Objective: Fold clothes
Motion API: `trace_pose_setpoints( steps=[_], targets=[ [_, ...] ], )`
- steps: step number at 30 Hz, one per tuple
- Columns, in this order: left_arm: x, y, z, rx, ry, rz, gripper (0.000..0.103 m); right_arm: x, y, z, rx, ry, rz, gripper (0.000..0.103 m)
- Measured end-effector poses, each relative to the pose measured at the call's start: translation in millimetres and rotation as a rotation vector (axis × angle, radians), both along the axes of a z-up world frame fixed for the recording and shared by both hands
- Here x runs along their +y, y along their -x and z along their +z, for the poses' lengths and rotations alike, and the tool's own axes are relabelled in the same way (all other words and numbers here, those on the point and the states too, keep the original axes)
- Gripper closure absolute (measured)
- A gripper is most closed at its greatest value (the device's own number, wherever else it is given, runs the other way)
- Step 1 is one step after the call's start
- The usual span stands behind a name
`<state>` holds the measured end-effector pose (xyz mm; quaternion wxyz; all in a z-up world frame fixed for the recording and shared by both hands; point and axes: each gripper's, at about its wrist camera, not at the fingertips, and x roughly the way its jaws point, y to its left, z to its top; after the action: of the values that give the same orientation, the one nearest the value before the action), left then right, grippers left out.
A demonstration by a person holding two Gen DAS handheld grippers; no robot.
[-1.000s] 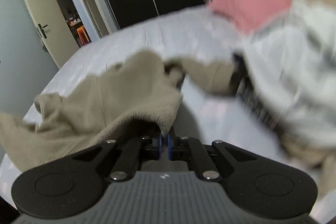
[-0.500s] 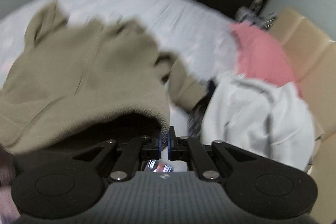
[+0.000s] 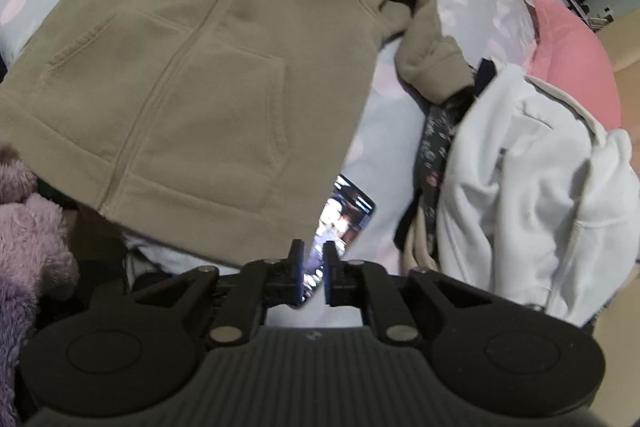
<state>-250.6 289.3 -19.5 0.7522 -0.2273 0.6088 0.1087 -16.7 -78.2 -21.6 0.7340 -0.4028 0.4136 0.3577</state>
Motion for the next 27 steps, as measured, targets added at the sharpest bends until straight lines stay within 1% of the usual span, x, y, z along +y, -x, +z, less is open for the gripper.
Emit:
trace_pose_setpoints(
  steps=[1,2,4,6,8,12,14,15,17,20,21,23,24,25,27],
  targets=[
    [5,-5,2,-0.024,-0.015,0.013,0.063,-2,0,-1,0.005,0.012,0.001,0.090],
    [13,-13,2,-0.051,-0.028,0.022,0.060,-4,0,-2,0.009,0.024,0.001,0.087],
    [28,-29,-2,-0.095,-0.054,0.045,0.059,-6,-1,-5,0.019,0.041,-0.001,0.081],
    [44,-42,-8,-0.136,-0.082,0.080,0.058,2,-10,-12,0.033,0.015,-0.023,0.080],
    [64,-52,-17,-0.170,-0.096,0.152,0.058,9,-18,-19,0.047,-0.010,-0.045,0.075],
    [109,-70,-34,-0.265,-0.090,0.293,0.057,24,-35,-33,0.074,-0.062,-0.089,0.069],
    [129,-77,-44,-0.300,-0.083,0.351,0.056,31,-44,-40,0.087,-0.087,-0.111,0.065],
    [139,-81,-49,-0.317,-0.080,0.380,0.053,35,-48,-43,0.094,-0.100,-0.122,0.065],
    [154,-89,-62,-0.309,-0.080,0.424,0.053,42,-57,-50,0.107,-0.126,-0.144,0.064],
    [173,-98,-84,-0.261,-0.094,0.487,0.053,53,-70,-60,0.128,-0.164,-0.177,0.061],
    [179,-100,-90,-0.254,-0.086,0.516,0.054,57,-74,-64,0.135,-0.177,-0.188,0.060],
    [190,-99,-98,-0.275,-0.048,0.573,0.064,64,-82,-71,0.141,-0.185,-0.204,0.060],
    [195,-99,-101,-0.297,-0.033,0.594,0.077,67,-86,-75,0.142,-0.185,-0.210,0.060],
    [197,-99,-103,-0.303,-0.034,0.602,0.087,70,-89,-78,0.143,-0.184,-0.217,0.060],
    [199,-101,-106,-0.298,-0.061,0.611,0.099,76,-98,-84,0.143,-0.189,-0.233,0.060]
  ],
)
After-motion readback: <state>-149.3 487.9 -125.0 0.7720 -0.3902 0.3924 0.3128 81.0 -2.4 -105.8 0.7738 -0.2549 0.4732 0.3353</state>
